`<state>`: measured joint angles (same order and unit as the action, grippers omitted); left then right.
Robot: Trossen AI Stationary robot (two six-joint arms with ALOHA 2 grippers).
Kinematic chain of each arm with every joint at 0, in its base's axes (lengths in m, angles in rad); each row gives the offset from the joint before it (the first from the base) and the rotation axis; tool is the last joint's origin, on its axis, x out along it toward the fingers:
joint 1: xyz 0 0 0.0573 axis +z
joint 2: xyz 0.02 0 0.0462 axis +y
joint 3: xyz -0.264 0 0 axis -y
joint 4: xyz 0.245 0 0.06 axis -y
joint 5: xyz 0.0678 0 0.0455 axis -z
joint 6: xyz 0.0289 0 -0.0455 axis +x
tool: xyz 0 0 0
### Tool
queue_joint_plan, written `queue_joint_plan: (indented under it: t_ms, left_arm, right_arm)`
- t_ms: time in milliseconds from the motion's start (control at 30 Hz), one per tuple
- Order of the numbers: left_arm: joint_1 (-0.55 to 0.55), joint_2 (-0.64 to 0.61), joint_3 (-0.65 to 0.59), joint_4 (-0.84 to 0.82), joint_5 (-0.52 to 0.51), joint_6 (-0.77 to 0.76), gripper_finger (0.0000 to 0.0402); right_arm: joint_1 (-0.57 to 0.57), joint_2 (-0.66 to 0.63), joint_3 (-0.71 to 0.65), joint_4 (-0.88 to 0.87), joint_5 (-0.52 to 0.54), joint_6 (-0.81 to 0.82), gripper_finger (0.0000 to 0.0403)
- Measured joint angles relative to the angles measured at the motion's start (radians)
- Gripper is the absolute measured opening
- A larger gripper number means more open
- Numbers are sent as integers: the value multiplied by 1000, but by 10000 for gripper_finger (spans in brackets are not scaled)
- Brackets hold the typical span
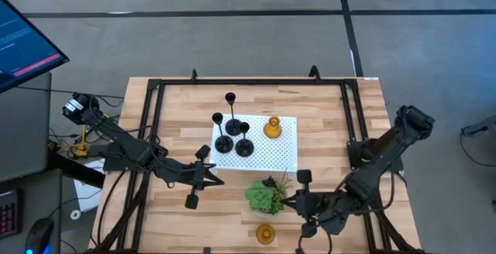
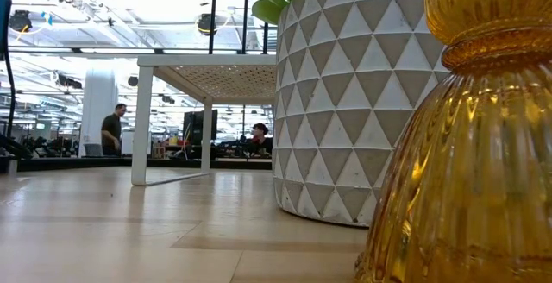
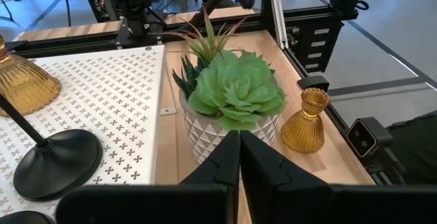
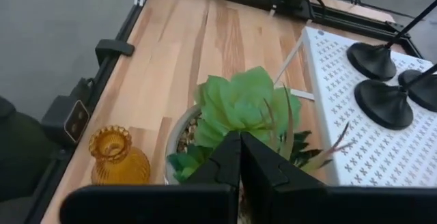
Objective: Pick & Place candle stick holders
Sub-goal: Put the orange transparent candle holder on the shelf
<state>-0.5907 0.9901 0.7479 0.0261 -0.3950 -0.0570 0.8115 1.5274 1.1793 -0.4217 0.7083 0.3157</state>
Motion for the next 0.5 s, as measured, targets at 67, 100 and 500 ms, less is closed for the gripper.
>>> queue_joint_plan:
  t_ms: [67, 100, 500]
  left_arm:
    - [0, 0, 0, 0, 0, 0, 12]
    - [0, 0, 0, 0, 0, 0, 12]
    - [0, 0, 0, 1, 0, 0, 12]
  right_arm:
    - [-6, 0, 0, 14, -1, 10, 1]
    - [-9, 1, 1, 24, -1, 29, 1]
    - [-69, 12, 1, 96, -193, 157, 1]
